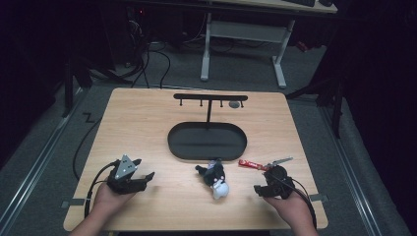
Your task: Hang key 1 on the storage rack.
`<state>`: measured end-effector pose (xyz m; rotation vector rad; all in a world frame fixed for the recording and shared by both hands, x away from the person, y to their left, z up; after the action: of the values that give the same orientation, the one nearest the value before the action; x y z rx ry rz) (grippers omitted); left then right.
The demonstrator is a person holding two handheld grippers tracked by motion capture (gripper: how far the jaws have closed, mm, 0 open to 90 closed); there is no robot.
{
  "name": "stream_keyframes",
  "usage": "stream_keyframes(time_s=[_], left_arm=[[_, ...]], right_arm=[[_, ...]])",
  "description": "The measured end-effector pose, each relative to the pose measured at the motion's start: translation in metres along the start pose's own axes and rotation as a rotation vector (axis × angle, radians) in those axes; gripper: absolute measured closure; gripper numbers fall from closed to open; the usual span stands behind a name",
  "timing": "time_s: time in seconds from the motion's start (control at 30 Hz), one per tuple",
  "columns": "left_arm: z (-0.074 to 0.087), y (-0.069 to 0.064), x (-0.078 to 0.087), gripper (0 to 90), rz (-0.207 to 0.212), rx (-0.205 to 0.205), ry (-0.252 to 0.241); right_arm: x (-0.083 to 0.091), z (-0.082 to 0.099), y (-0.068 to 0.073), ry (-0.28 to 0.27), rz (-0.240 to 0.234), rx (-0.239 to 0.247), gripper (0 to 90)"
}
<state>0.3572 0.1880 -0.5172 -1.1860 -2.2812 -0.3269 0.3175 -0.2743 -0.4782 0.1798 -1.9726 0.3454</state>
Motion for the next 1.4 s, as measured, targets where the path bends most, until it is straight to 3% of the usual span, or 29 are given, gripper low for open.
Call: stream_keyframes(time_s=[0.17, 0.4, 0.7, 1.03, 1.13, 1.2, 1.4], left_arm=[[0.002, 0.002, 0.003, 30.5, 0.0, 0.02, -0.009], [0.001, 0.002, 0.005, 30.4, -0.006, 0.006, -0.008], [0.0, 0.001, 0.003, 30.4, -0.005, 0.008, -0.015], [0.002, 0.002, 0.006, 30.4, -0.007, 0.017, -0.019], [0.003, 0.002, 0.008, 30.4, -0.01, 0.021, -0.021], [0.005, 0.003, 0.01, 30.5, -0.01, 0.028, -0.022], [0.004, 0.004, 0.01, 30.5, -0.008, 0.025, -0.027]], right_arm=[[0.006, 0.002, -0.015, 0.017, 0.028, -0.027, 44.7], [0.013, 0.004, -0.035, 0.034, 0.088, -0.053, 44.5], [0.002, -0.001, -0.053, 0.064, 0.084, -0.084, 45.8], [-0.025, -0.022, -0.06, 0.106, 0.084, -0.072, 47.5], [-0.031, -0.024, -0.06, 0.118, 0.111, -0.069, 51.4], [-0.035, -0.026, -0.06, 0.122, 0.108, -0.078, 58.7], [-0.038, -0.028, -0.061, 0.151, 0.11, -0.075, 62.5]])
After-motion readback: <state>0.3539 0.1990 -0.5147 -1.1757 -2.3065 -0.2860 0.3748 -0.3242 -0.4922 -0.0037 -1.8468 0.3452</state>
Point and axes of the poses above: each handheld gripper's, and its own axes: x roughly backward along the jaws, z roughly out of its underside, y roughly to its left, the point moved 1 cm from there along -x, roughly forward along the jaws, and after that the axes turned 12 degrees about z, right-handed, at the moved point
